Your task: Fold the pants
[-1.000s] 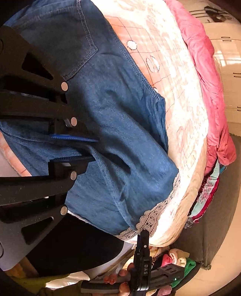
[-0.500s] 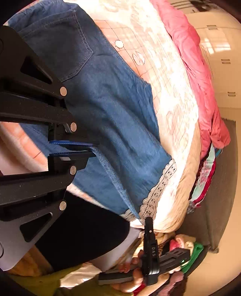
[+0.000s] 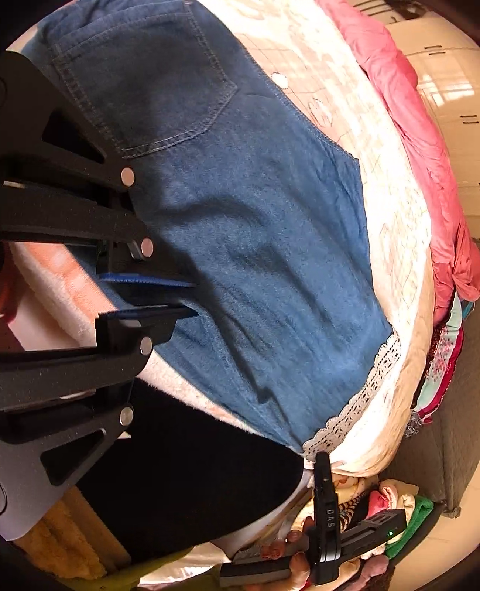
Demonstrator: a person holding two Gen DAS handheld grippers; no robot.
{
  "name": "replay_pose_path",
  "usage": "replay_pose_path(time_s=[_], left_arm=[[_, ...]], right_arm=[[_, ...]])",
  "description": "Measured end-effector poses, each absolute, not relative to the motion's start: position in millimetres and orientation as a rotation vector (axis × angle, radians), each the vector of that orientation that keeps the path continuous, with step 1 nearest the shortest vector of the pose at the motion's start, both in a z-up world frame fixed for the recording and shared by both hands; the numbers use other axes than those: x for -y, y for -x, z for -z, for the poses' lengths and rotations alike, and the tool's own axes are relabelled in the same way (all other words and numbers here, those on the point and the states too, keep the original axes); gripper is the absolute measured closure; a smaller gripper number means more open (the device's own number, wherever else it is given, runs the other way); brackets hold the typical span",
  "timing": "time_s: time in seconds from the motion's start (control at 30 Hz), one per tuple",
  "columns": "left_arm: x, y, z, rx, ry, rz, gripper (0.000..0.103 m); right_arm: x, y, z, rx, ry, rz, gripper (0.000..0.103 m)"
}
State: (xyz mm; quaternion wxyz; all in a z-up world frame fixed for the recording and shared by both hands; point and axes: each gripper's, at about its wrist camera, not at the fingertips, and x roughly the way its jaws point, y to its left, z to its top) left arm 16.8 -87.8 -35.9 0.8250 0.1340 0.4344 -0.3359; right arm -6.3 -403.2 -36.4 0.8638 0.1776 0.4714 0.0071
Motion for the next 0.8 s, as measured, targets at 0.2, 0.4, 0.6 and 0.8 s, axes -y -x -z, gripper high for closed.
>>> replay_pose_path(time_s=[0.2,0.4,0.6,0.8], left_arm=[[67.5,-1.5,22.3,-0.909,-0.185,0.729,0.073],[9.3,12.2,-6.7,-0.847,-0.025,0.573,0.052],[-71.0,3.9,-21.4,-0.813,0.074,0.135,0.031],[-100.4,-27.3,-5.1,-0.878,0.112,-0.071,0.017]], right_arm=[[362.2,9.2,-3.3,-0.844,-0.216,-0.104,0.055],[260.4,14.4,6.1,-0.834,0.116,-0.416,0.053],[203.0,17.3,34.0,-0.838,0.392,-0.505,0.055],[177.0,3.4,48.0,-0.832,0.519,-0.515,0.061]])
